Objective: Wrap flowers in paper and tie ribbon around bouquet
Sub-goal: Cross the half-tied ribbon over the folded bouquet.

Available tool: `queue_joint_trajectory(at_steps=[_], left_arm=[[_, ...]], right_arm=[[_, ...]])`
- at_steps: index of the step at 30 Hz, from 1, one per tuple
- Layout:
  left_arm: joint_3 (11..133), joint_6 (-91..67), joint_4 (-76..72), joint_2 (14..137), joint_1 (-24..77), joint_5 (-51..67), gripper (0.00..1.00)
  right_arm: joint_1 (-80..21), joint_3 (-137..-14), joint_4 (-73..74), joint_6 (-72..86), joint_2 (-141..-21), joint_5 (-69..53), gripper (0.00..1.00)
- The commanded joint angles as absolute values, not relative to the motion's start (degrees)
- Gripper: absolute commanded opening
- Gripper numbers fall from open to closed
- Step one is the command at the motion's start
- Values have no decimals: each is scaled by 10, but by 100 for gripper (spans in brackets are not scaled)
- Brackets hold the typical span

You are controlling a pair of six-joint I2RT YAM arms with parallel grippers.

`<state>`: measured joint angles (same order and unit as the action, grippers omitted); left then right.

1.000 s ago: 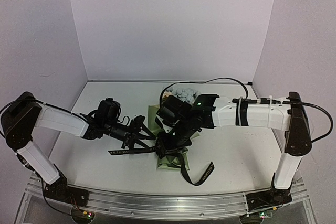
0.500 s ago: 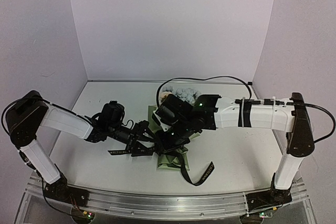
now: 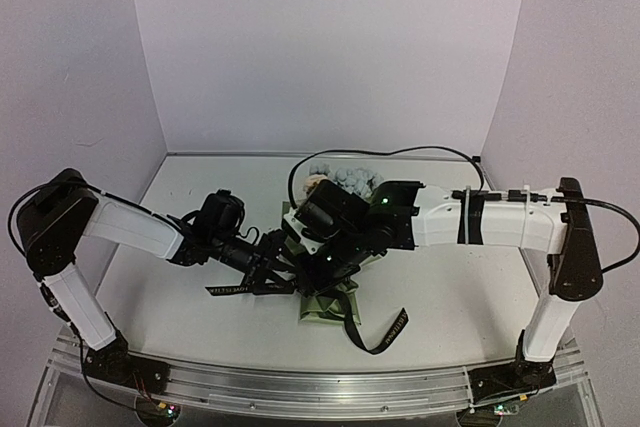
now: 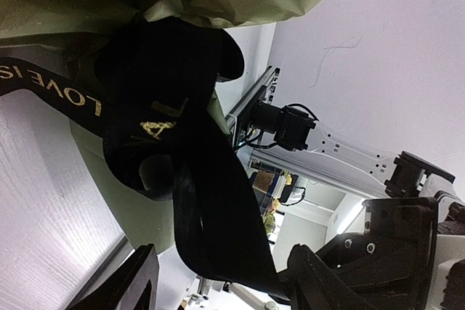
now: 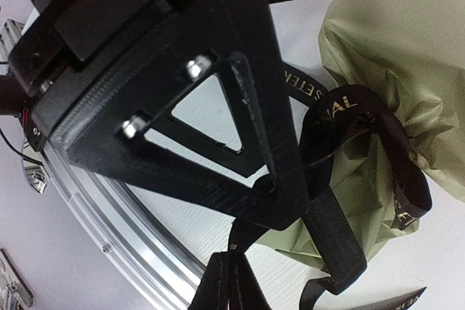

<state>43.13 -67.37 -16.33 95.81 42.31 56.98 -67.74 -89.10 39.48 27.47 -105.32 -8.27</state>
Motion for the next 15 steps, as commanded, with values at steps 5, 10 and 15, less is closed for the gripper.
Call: queue_joint_trajectory(at_steps=[5,10,15], left_arm=[[459,-657,-155,970,425,584,38],[466,-653,-157,978,425,591,21],[474,-641,-149,982,425,595,5]], right_arm=[[-681,-894,387,239,-1039,-94,1],[-681,-896,390,237,-1048,-97,2],[-681,-897,395,234,-1055,-97,4]])
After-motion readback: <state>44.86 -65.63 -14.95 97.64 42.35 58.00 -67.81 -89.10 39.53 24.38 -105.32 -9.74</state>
